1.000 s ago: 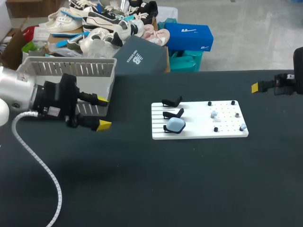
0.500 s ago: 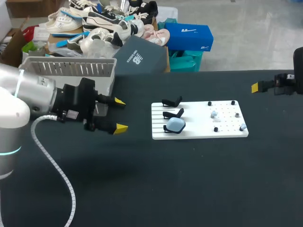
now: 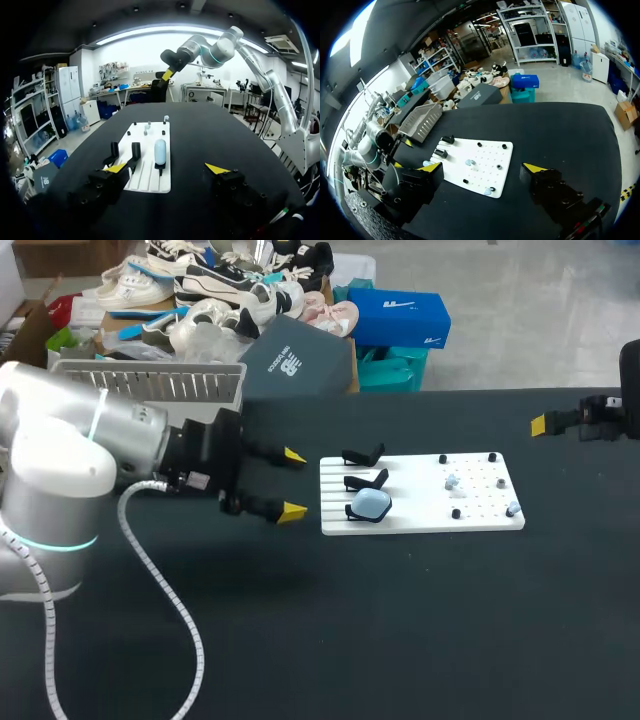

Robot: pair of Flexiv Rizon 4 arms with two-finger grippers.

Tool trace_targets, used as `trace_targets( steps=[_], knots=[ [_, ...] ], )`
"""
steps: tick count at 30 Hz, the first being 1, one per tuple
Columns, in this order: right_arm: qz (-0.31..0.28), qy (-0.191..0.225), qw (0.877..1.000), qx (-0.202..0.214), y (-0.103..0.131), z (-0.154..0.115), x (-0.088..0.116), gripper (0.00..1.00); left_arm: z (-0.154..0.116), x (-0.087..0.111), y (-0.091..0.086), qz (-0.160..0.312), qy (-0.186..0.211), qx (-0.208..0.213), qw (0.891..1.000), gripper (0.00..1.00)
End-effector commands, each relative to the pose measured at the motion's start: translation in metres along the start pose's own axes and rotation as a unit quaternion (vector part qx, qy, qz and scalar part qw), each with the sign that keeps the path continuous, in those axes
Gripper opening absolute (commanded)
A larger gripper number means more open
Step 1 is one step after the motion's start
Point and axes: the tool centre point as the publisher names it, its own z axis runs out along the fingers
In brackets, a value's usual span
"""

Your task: Pick up each earbud case from the left stands, insert the matching earbuds, close the lid, and place the case in the box.

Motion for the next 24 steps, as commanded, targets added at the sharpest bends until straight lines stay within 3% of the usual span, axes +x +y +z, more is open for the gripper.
trace_targets(
  steps=[1, 9, 24],
  knots=[
    [0.000, 0.000, 1.000, 0.000, 0.000, 0.000, 0.000, 1.00, 0.017, 0.001, 0.010, -0.002, 0.008, 0.005, 1.000, 1.00],
    [0.000, 0.000, 1.000, 0.000, 0.000, 0.000, 0.000, 1.00, 0.034, 0.008, 0.019, -0.008, 0.015, 0.018, 1.000, 1.00],
    [0.000, 0.000, 1.000, 0.000, 0.000, 0.000, 0.000, 1.00, 0.059, 0.004, 0.013, -0.013, 0.012, 0.047, 0.999, 1.00]
  ],
)
